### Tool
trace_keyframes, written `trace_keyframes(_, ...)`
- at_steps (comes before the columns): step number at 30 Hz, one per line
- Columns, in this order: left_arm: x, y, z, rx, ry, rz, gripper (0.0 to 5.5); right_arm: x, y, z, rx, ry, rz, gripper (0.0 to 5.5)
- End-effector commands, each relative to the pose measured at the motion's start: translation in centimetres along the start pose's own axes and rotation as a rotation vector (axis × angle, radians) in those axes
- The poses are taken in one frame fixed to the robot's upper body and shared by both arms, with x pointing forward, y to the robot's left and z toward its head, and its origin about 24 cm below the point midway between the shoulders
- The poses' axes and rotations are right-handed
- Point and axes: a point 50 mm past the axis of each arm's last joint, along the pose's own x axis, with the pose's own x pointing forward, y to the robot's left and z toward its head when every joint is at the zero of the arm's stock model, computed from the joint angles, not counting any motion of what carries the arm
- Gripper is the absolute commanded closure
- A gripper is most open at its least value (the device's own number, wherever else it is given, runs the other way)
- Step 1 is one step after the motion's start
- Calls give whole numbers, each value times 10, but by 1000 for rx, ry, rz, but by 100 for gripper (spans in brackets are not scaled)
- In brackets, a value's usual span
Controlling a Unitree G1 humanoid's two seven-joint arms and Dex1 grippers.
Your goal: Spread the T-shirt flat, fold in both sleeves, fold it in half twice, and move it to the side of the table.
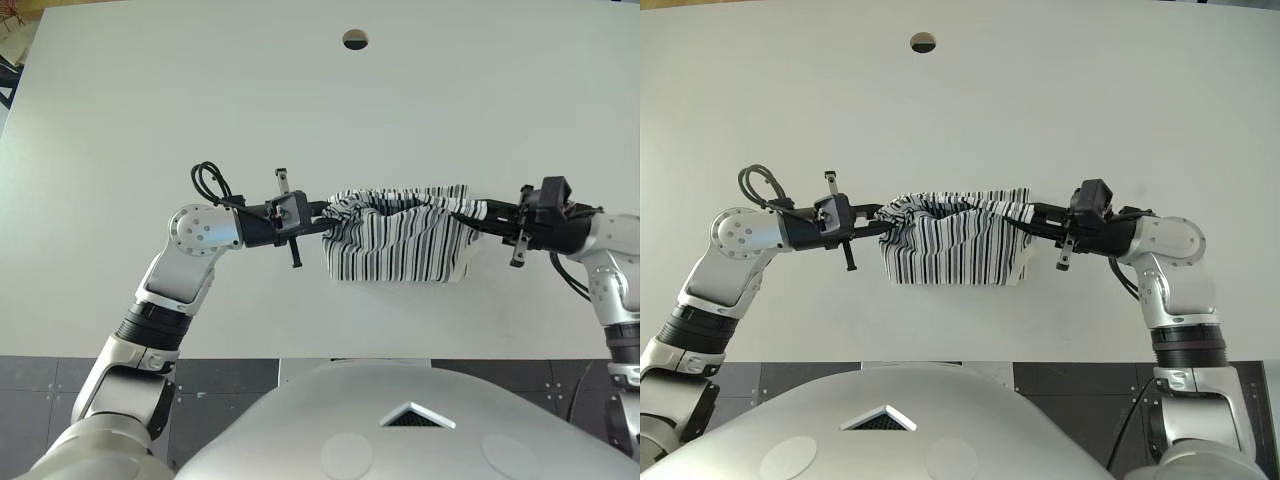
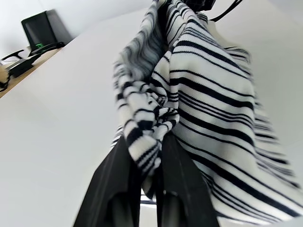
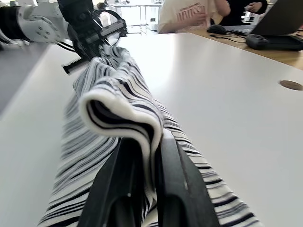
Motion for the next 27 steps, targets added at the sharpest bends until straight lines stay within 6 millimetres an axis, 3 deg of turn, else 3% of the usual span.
trace_keyframes(1, 1, 17, 0, 4, -9, 66, 528, 7, -11, -8, -31, 37, -61, 533)
trace_keyframes(6, 3, 24, -13, -13, 31, 99, 528, 12, -22, -17, -37, 60, -124, 533)
trace_keyframes(9, 4, 29, -19, -17, 37, 137, 528, 14, -27, -22, -41, 80, -159, 464)
trace_keyframes(11, 3, 34, -23, -23, 60, 172, 484, 13, -33, -25, -40, 93, -202, 423)
trace_keyframes(13, 2, 44, -32, -27, 117, 253, 455, 11, -42, -28, -28, 108, -281, 390)
trace_keyframes(17, -13, 76, -59, -114, 278, 518, 448, -2, -63, -33, 11, 137, -493, 384)
trace_keyframes(21, -24, 85, -71, -202, 314, 637, 448, -2, -71, -21, -79, 80, -593, 384)
trace_keyframes(24, -28, 87, -74, -227, 313, 682, 448, 27, -49, 13, -336, -126, -470, 384)
trace_keyframes(27, -28, 86, -71, -220, 282, 674, 448, 57, -24, 25, -483, -194, -313, 384)
